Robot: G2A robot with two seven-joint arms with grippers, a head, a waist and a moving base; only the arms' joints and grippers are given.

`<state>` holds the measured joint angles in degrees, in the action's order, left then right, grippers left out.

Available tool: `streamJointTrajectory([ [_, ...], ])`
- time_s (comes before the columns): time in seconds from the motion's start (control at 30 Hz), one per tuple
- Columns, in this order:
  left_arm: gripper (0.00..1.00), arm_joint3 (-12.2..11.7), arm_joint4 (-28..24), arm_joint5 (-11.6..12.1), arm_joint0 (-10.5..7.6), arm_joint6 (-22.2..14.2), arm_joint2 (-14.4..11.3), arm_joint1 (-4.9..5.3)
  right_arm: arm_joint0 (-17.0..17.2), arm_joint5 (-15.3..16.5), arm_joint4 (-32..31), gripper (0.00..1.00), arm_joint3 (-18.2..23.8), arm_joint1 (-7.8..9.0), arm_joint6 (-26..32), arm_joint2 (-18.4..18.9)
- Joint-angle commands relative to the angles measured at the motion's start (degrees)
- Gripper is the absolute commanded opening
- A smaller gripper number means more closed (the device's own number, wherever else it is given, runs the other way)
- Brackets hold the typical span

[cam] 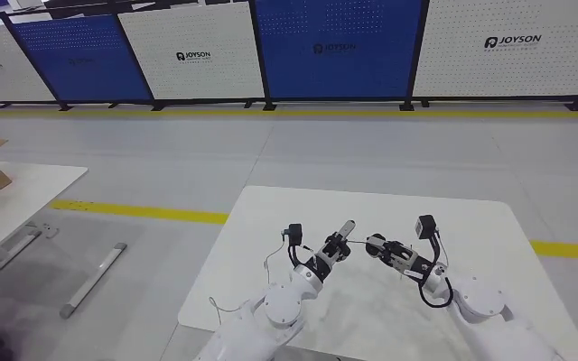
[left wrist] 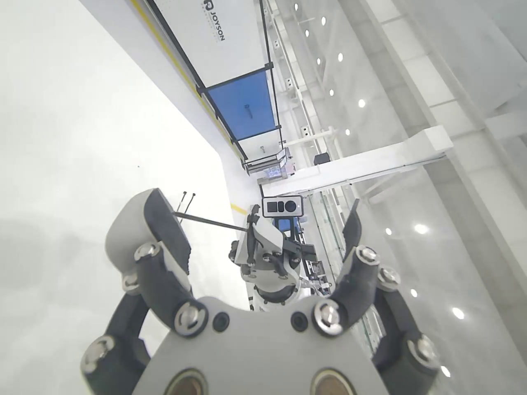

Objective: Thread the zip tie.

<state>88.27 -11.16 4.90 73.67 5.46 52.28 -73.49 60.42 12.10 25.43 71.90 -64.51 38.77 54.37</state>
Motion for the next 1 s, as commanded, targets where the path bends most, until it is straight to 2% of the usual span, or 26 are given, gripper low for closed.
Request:
streamJointTrajectory([
  [0.0, 1.00, 0.0, 0.0, 0.0, 0.00, 0.0, 0.0, 0.00, 0.0, 0.0, 0.0, 0.00, 0.0, 0.00, 0.0, 0.0],
  [0.2, 1.00, -0.2, 0.4, 0.3, 0.21, -1.1, 0.1, 0.00, 0.0, 0.0, 0.0, 0.00, 0.0, 0.00, 0.0, 0.0],
  [0.3, 1.00, -0.6, 1.0, 1.4, 0.54, -1.8, 0.2, -0.04, 0.0, 0.0, 0.0, 0.00, 0.0, 0.00, 0.0, 0.0],
  [0.33, 0.84, -0.7, 0.9, 1.4, 0.64, -2.0, 0.2, -0.07, 0.0, 0.0, 0.0, 0.00, 0.0, 0.00, 0.0, 0.0],
  [0.37, 0.60, -0.8, 0.7, 1.4, 0.67, -2.3, 0.2, -0.09, 0.0, 0.0, 0.0, 0.00, 0.0, 0.00, 0.0, 0.0],
  [0.4, 0.50, -1.0, 0.7, 1.4, 0.70, -2.5, 0.3, -0.12, 0.0, 0.0, 0.0, 0.00, 0.0, 0.00, 0.0, 0.0],
  [0.5, 0.39, -1.5, 0.6, 1.4, 0.72, -2.8, 0.4, -0.23, 0.0, 0.0, 0.0, 0.00, 0.0, 0.00, 0.0, 0.0],
  [0.53, 0.38, -1.6, 0.6, 1.3, 0.73, -3.0, 0.4, -0.27, 0.0, 0.0, 0.0, 0.00, 0.0, 0.00, 0.0, 0.0],
  [0.57, 0.31, -1.7, 0.6, 1.2, 0.70, -3.3, 0.3, -0.30, 0.0, 0.0, 0.0, 0.00, 0.0, 0.00, 0.0, 0.0],
  [0.63, 0.25, -1.8, 0.5, 1.1, 0.68, -3.7, 0.4, -0.37, 0.0, 0.0, 0.0, 0.00, 0.0, 0.00, 0.0, 0.0],
  [0.83, 0.21, -2.0, 0.4, 0.8, 0.53, -4.5, 0.4, -0.57, 0.0, 0.0, 0.0, 0.00, 0.0, 0.00, 0.0, 0.0],
  [0.97, 0.26, -1.9, 1.4, 1.3, 0.80, -5.6, 0.4, -0.56, 0.0, 0.0, 0.0, 0.00, 0.0, 0.00, 0.0, 0.0],
])
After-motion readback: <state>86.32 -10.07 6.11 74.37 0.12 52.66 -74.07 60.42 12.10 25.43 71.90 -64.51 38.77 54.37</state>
